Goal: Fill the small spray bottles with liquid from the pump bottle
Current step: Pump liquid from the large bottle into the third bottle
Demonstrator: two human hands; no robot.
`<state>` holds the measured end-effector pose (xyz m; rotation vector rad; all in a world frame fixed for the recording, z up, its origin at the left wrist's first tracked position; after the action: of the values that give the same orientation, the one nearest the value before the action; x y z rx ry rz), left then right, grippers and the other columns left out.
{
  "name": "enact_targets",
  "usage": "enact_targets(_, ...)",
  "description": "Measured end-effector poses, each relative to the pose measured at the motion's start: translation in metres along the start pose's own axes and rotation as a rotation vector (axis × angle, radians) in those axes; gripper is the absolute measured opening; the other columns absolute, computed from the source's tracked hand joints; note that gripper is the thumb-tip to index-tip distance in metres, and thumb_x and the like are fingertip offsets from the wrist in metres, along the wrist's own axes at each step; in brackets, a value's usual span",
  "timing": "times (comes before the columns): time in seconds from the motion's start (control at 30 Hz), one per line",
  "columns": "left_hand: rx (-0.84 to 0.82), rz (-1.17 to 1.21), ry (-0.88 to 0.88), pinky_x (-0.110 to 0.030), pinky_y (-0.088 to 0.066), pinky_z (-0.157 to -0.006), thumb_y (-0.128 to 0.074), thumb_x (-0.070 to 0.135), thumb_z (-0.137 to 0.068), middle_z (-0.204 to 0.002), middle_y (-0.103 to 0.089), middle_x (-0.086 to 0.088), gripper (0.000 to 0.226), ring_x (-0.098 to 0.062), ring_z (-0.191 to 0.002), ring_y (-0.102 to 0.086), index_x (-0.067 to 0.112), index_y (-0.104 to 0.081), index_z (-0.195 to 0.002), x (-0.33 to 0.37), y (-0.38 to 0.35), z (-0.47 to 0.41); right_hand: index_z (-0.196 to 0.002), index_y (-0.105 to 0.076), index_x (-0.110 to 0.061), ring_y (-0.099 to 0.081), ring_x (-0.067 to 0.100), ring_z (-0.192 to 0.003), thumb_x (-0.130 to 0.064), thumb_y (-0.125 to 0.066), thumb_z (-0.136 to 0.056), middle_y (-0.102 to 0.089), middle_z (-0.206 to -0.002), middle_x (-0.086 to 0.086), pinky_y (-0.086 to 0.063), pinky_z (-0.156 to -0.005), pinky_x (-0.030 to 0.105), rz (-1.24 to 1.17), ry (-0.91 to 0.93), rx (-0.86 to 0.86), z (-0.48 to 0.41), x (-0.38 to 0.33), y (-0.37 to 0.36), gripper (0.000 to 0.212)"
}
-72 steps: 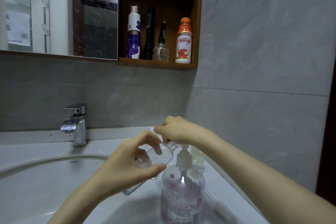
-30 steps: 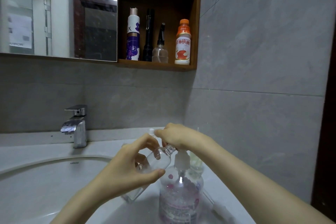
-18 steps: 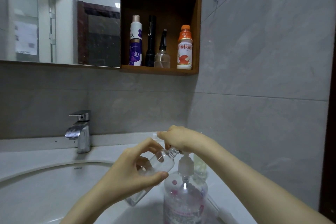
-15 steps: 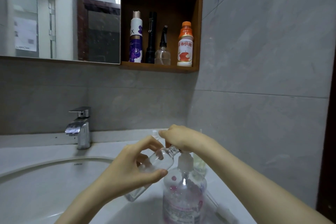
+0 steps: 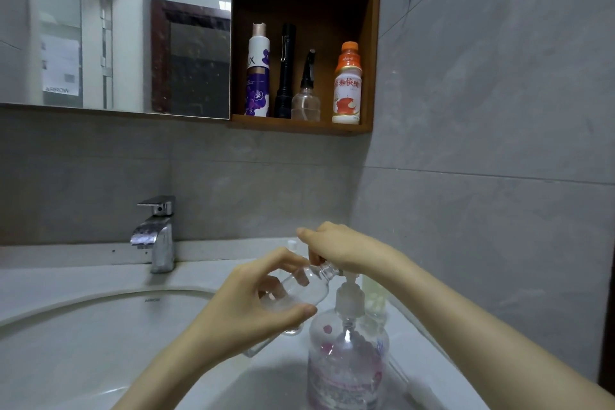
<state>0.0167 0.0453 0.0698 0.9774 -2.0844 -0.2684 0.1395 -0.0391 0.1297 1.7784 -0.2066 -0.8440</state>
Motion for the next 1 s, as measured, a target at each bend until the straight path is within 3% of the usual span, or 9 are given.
enact_targets(0.2, 0.059, -0.103, -0.094, -0.01, -0.045, -0.069, -0.07, 0.052, -0.06, -0.093, -0.068, 0.023, 0.051, 0.0, -0.072, -0.061, 0.06, -0.057, -0.109, -0.001, 0.007, -0.005, -0.061, -0.053, -0.012, -0.042, 0.014, -0.053, -0.04, -0.022, -0.102, -0.05, -0.052, -0.003, -0.035, -0.054, 0.024, -0.433, -0.002, 0.013, -0.006, 0.008, -0.002, 0.058)
enact_targets(0.27, 0.053, -0.11, -0.099, -0.009, -0.043, -0.068, -0.069, 0.052, -0.06, -0.093, -0.068, 0.024, 0.052, 0.001, -0.071, -0.06, 0.063, -0.056, -0.108, 0.0, 0.006, -0.004, -0.061, -0.053, -0.01, -0.042, 0.014, -0.05, -0.038, -0.022, -0.102, -0.047, -0.039, -0.005, -0.033, -0.056, 0.025, -0.578, 0.006, 0.031, -0.007, 0.009, -0.004, 0.059)
enact_targets(0.33, 0.046, -0.118, -0.101, -0.008, -0.043, -0.068, -0.068, 0.053, -0.059, -0.093, -0.067, 0.026, 0.052, 0.004, -0.073, -0.06, 0.067, -0.054, -0.107, 0.002, 0.006, -0.003, -0.061, -0.053, -0.009, -0.043, 0.015, -0.05, -0.036, -0.022, -0.102, -0.046, -0.04, -0.002, -0.035, -0.057, 0.025, -0.625, 0.027, 0.066, -0.006, 0.008, -0.004, 0.057)
enact_targets(0.5, 0.021, -0.202, -0.065, -0.012, -0.046, -0.072, -0.064, 0.063, -0.057, -0.096, -0.064, 0.031, 0.056, -0.002, -0.077, -0.062, 0.073, -0.046, -0.108, 0.004, 0.007, -0.004, -0.063, -0.052, -0.009, -0.04, 0.014, -0.047, -0.037, -0.023, -0.102, -0.048, -0.052, 0.002, -0.034, -0.049, 0.022, -0.467, 0.07, 0.095, 0.0, 0.003, 0.006, 0.056)
enact_targets(0.6, -0.001, -0.262, -0.035, -0.023, -0.051, -0.075, -0.061, 0.069, -0.054, -0.095, -0.064, 0.032, 0.057, -0.008, -0.081, -0.063, 0.074, -0.043, -0.108, 0.009, 0.007, -0.008, -0.062, -0.053, -0.01, -0.041, 0.015, -0.045, -0.037, -0.024, -0.101, -0.05, -0.054, 0.002, -0.032, -0.046, 0.024, -0.341, 0.087, 0.122, -0.002, -0.003, 0.014, 0.056)
enact_targets(0.77, 0.001, -0.28, -0.017, -0.027, -0.051, -0.077, -0.065, 0.066, -0.05, -0.092, -0.066, 0.029, 0.05, -0.009, -0.079, -0.065, 0.076, -0.049, -0.096, 0.018, 0.008, -0.013, -0.06, -0.054, -0.01, -0.046, 0.017, -0.05, -0.038, -0.023, -0.101, -0.051, -0.053, 0.004, -0.034, -0.05, 0.025, -0.244, 0.109, 0.116, 0.001, -0.014, 0.008, 0.059)
enact_targets(0.87, 0.033, -0.272, 0.033, -0.024, -0.052, -0.075, -0.077, 0.055, -0.049, -0.088, -0.069, 0.025, 0.04, -0.006, -0.078, -0.067, 0.055, -0.062, -0.086, 0.02, 0.006, -0.013, -0.069, -0.055, -0.006, -0.049, 0.023, -0.063, -0.039, -0.021, -0.101, -0.051, -0.057, 0.007, -0.037, -0.06, 0.029, -0.179, 0.085, 0.116, 0.002, -0.014, 0.0, 0.056)
enact_targets(0.93, 0.061, -0.288, 0.052, -0.024, -0.052, -0.075, -0.089, 0.036, -0.054, -0.082, -0.07, 0.02, 0.043, -0.002, -0.08, -0.066, 0.045, -0.058, -0.083, 0.018, 0.007, -0.013, -0.074, -0.057, -0.004, -0.049, 0.023, -0.061, -0.04, -0.02, -0.101, -0.051, -0.056, 0.007, -0.037, -0.058, 0.029, -0.155, 0.091, 0.093, 0.002, -0.016, -0.003, 0.058)
enact_targets(1.0, 0.063, -0.288, 0.06, -0.022, -0.052, -0.075, -0.088, 0.037, -0.054, -0.083, -0.068, 0.021, 0.042, 0.003, -0.081, -0.064, 0.039, -0.06, -0.085, 0.016, 0.006, -0.01, -0.075, -0.058, -0.003, -0.048, 0.02, -0.055, -0.041, -0.018, -0.101, -0.052, -0.056, 0.007, -0.039, -0.055, 0.027, -0.122, 0.109, 0.049, 0.004, -0.019, -0.006, 0.062)
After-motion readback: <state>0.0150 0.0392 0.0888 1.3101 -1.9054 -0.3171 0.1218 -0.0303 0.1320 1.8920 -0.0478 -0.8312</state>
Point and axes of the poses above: each hand's wrist, its own z-axis away from the middle knuckle, its own y-axis out of the back of the hand, x = y × z, the point moved 2 cm from there along -z, towards the middle knuckle
